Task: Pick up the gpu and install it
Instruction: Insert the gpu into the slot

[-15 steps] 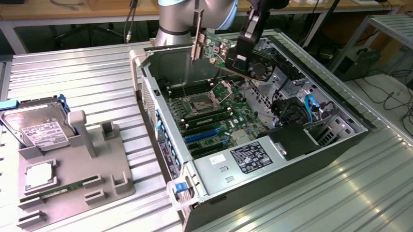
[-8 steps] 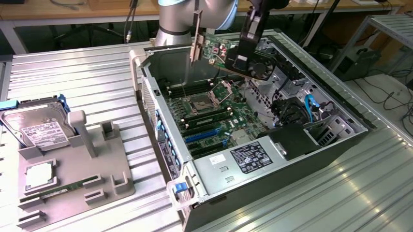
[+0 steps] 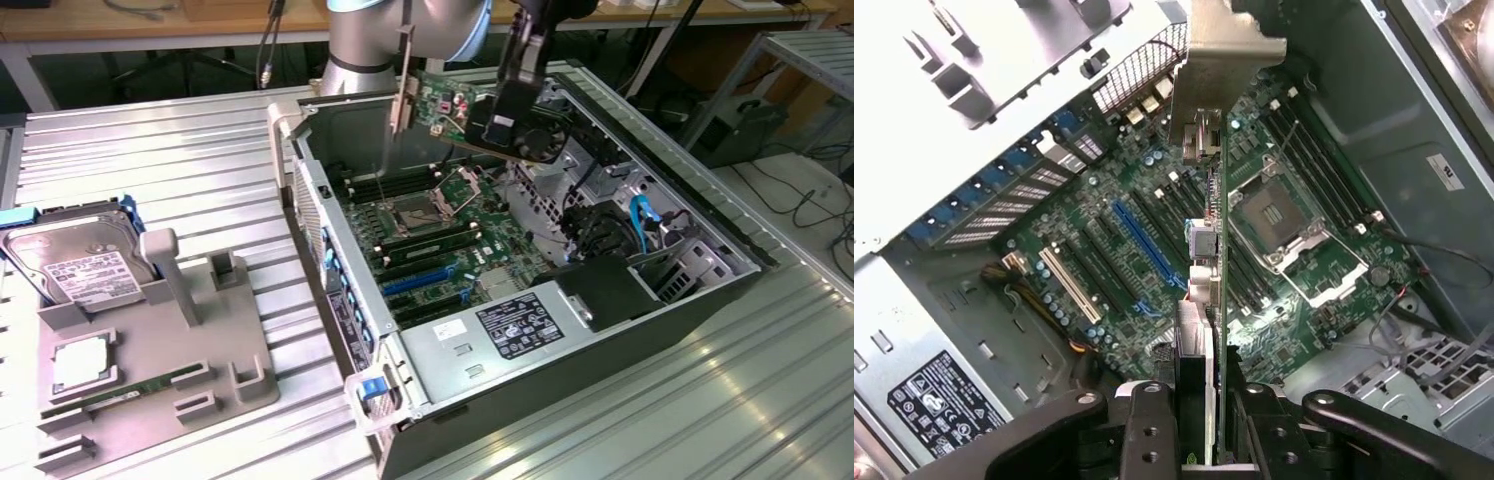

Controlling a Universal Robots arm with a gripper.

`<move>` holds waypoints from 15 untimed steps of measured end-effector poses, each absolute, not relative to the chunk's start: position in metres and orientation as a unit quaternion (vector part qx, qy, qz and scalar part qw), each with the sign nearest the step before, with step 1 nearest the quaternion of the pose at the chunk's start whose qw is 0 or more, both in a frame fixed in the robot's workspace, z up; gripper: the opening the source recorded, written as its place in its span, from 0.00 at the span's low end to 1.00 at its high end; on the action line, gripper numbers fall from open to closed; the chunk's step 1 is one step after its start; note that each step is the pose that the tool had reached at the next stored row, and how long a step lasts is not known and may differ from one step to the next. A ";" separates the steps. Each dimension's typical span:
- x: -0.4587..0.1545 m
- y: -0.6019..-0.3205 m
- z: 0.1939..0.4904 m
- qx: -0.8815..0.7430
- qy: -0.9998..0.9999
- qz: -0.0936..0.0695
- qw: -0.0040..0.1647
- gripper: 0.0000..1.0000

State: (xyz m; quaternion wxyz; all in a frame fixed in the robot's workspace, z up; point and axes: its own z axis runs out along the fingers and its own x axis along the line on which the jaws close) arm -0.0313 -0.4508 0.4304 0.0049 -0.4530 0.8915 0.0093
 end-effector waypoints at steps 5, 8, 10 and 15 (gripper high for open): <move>-0.031 -0.451 0.430 -0.476 0.879 0.009 0.005 0.27; -0.031 -0.451 0.430 -0.490 0.872 0.010 0.005 0.27; -0.031 -0.451 0.430 -0.499 0.866 0.010 0.004 0.27; -0.031 -0.451 0.430 -0.523 0.853 0.010 0.004 0.27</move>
